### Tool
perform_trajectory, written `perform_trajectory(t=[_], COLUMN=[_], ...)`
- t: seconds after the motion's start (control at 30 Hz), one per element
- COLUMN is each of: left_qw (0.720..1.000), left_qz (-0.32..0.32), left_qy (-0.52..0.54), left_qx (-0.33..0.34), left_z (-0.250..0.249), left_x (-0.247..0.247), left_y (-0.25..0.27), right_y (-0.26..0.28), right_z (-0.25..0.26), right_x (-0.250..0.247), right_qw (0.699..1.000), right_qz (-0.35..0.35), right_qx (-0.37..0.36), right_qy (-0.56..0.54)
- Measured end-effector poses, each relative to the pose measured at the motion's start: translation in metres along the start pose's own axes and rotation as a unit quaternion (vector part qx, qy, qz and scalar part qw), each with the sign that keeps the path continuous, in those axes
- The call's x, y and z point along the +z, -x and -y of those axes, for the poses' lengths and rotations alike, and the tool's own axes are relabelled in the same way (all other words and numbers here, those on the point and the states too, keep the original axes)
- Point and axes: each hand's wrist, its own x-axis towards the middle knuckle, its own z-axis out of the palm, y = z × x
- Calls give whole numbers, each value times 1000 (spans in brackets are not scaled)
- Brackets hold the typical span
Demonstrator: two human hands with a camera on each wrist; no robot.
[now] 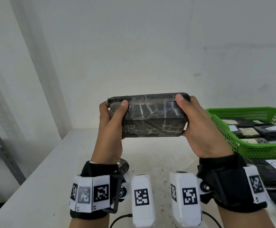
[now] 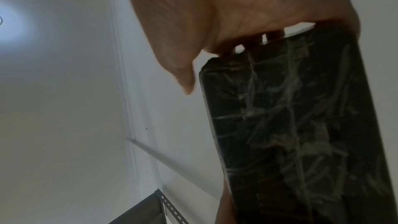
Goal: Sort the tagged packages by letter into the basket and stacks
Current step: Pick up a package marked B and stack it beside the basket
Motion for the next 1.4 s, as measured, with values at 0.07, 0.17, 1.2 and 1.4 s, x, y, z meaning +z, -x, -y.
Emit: perform_trajectory(t=[0.07,0.17,1.2,1.4], left_qw=[1000,1000,999,998], left_qz=[7,19,-2,25], left_qy=[-5,-6,-25,-45], left_qx=[9,16,47,29], left_z=[0,-3,9,7], left_x=[0,2,6,4], left_y=[0,2,4,4], right_y=[1,1,-3,-5], right_z=[0,-2,-10,-9], right_x=[2,4,-2,-9], right_qw=[1000,999,999,999], right_qz=[-3,-34,-33,-22], right_qx=[5,-18,-34,-27], right_qy=[16,7,14,20])
